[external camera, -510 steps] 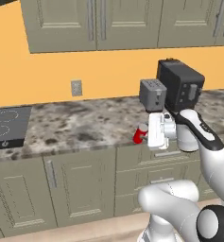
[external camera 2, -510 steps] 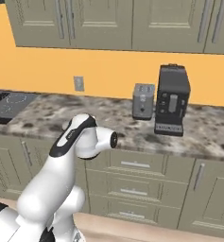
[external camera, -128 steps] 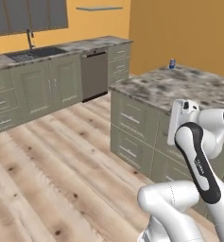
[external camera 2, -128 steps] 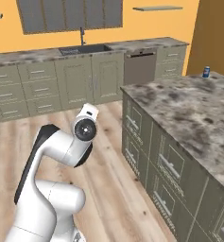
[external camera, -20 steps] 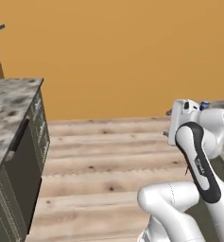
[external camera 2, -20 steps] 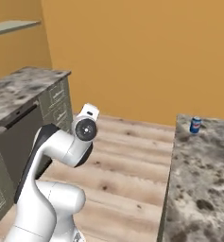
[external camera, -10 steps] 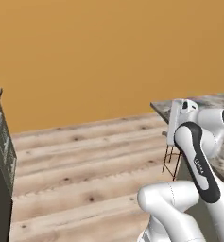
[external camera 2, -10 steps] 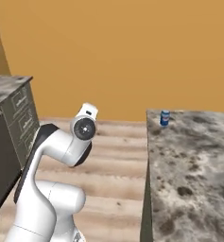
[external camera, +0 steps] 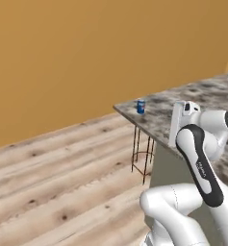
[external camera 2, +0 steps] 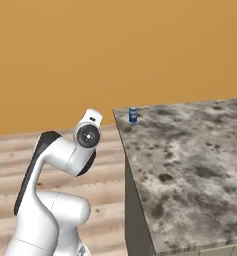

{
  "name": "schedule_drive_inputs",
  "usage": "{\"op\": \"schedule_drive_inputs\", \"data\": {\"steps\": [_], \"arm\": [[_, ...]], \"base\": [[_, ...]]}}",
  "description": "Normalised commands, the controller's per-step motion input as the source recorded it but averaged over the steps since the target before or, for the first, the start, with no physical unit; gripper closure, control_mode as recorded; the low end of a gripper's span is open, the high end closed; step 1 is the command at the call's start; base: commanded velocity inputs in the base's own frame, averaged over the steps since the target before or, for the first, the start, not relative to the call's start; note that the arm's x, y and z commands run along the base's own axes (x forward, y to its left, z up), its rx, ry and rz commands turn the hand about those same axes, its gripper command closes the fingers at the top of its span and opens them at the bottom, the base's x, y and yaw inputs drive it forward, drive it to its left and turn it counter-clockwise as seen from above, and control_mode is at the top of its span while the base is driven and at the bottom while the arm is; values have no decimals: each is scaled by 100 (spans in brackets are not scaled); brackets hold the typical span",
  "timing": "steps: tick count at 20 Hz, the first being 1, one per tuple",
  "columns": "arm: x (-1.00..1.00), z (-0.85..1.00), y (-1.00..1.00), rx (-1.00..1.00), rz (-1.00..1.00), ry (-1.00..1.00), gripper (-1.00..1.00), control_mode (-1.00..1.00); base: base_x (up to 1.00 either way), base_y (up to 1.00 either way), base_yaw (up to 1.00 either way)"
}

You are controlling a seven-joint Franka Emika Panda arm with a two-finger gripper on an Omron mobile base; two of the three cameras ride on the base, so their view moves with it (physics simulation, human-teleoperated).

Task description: Four empty soda cans are scattered around the kitchen. Gather all the cans and cluster them next to the stove for recycling.

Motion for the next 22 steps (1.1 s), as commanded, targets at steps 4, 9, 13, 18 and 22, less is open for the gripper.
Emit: {"op": "schedule_drive_inputs", "data": {"steps": [4, 9, 13, 18, 22], "arm": [[0, 0, 0, 0, 0, 0, -100, 100], [0, 0, 0, 0, 0, 0, -100, 100], [0, 0, 0, 0, 0, 0, -100, 100], [0, 0, 0, 0, 0, 0, -100, 100], [0, 0, 0, 0, 0, 0, -100, 100]], "base": [[0, 8, -49], [0, 7, -48], [0, 6, -47], [0, 10, -45], [1, 13, -43]]}}
